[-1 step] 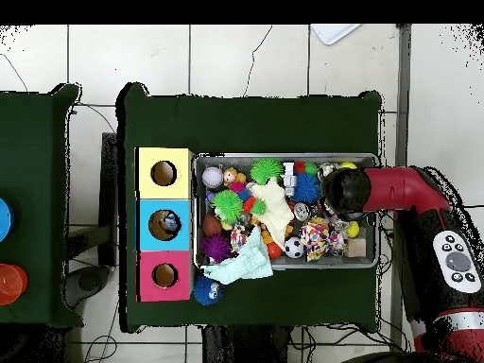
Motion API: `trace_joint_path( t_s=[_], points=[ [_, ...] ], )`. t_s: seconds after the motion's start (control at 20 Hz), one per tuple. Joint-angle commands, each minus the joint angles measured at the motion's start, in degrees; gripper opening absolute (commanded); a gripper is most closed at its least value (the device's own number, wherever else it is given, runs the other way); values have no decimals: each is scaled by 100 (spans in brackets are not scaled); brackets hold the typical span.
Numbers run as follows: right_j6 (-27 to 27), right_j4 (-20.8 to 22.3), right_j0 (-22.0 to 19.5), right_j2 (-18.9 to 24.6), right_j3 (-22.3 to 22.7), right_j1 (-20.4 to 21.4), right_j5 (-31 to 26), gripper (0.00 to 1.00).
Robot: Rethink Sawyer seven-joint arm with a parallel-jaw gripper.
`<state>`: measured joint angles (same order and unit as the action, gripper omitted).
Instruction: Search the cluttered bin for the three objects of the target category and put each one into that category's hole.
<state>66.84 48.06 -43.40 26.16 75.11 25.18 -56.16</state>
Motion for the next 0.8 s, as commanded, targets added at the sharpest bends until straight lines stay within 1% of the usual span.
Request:
trace_joint_path(
  t_s=[0.05, 0.15, 0.35, 0.5, 0.65, 0.8],
  points=[
    [-1168, 162, 50, -385, 215, -119, -958, 100],
    [-1149, 143, 101, -423, 211, -87, -1083, 100],
    [-1112, 195, 373, -634, 166, 117, -1584, 100],
    [-982, 178, 429, -734, 277, 196, -1574, 100],
    [-842, 167, 474, -804, 365, 182, -1511, 100],
    [-786, 175, 547, -882, 353, 172, -1632, 100]
  ],
)
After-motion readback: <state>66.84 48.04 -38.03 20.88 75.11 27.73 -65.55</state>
